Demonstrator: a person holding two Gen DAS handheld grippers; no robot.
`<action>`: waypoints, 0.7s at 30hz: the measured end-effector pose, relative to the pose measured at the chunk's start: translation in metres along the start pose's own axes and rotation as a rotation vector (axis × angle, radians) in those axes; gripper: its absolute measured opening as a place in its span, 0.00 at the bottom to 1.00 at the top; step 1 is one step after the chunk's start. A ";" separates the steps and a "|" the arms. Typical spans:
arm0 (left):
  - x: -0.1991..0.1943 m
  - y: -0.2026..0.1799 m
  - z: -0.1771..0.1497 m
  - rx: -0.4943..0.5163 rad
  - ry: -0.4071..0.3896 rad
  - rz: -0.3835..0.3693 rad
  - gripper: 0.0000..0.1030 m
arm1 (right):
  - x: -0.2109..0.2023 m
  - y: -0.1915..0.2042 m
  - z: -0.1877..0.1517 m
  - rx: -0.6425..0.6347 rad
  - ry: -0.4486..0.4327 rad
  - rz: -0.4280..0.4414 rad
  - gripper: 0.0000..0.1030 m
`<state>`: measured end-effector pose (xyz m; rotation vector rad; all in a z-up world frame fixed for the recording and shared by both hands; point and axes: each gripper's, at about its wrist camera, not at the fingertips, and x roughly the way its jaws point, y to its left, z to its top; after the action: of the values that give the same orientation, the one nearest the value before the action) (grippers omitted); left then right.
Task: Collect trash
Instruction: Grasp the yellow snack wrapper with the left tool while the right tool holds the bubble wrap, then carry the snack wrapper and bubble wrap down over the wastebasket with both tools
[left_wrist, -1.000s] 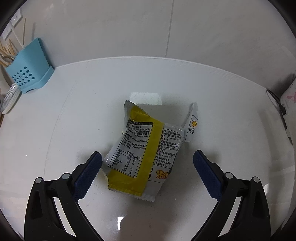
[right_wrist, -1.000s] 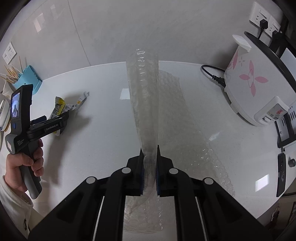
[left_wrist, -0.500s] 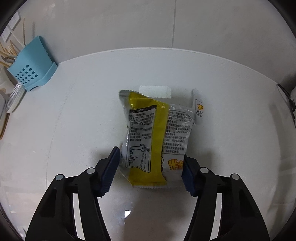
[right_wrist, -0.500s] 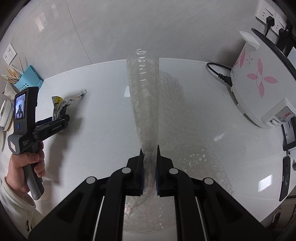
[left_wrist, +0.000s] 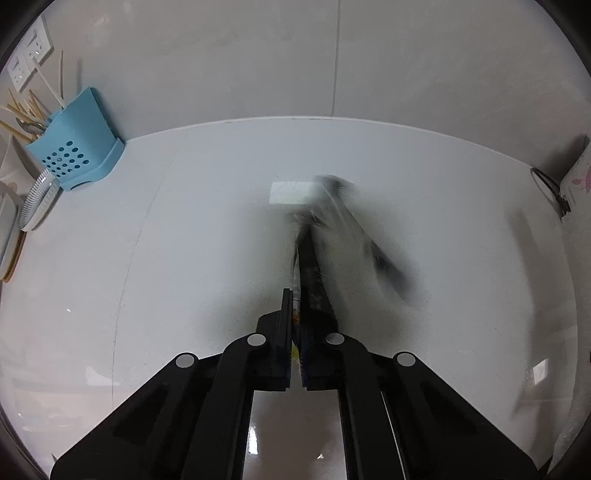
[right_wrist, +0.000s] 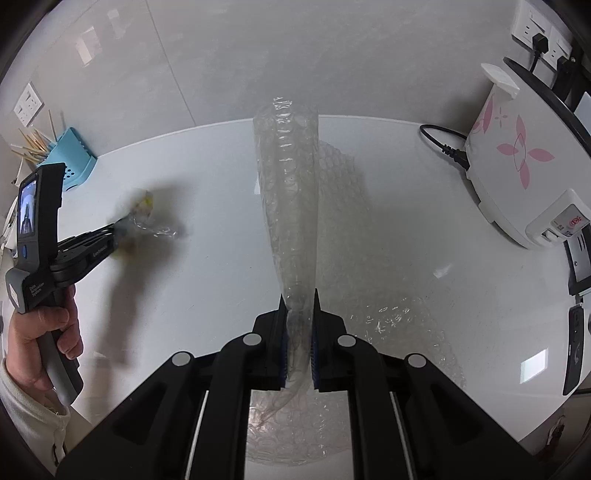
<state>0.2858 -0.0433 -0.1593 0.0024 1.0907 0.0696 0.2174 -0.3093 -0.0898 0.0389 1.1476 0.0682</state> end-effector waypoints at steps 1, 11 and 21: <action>-0.004 0.001 -0.002 -0.001 -0.005 -0.003 0.02 | -0.001 0.001 -0.001 -0.001 -0.002 0.002 0.08; -0.034 0.014 -0.020 -0.024 -0.024 -0.009 0.02 | -0.009 0.014 -0.007 -0.018 -0.012 0.023 0.08; -0.088 0.020 -0.041 -0.047 -0.066 -0.022 0.01 | -0.029 0.033 -0.019 -0.045 -0.049 0.051 0.08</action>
<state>0.2080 -0.0294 -0.0997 -0.0492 1.0228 0.0745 0.1874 -0.2788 -0.0693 0.0293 1.0954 0.1376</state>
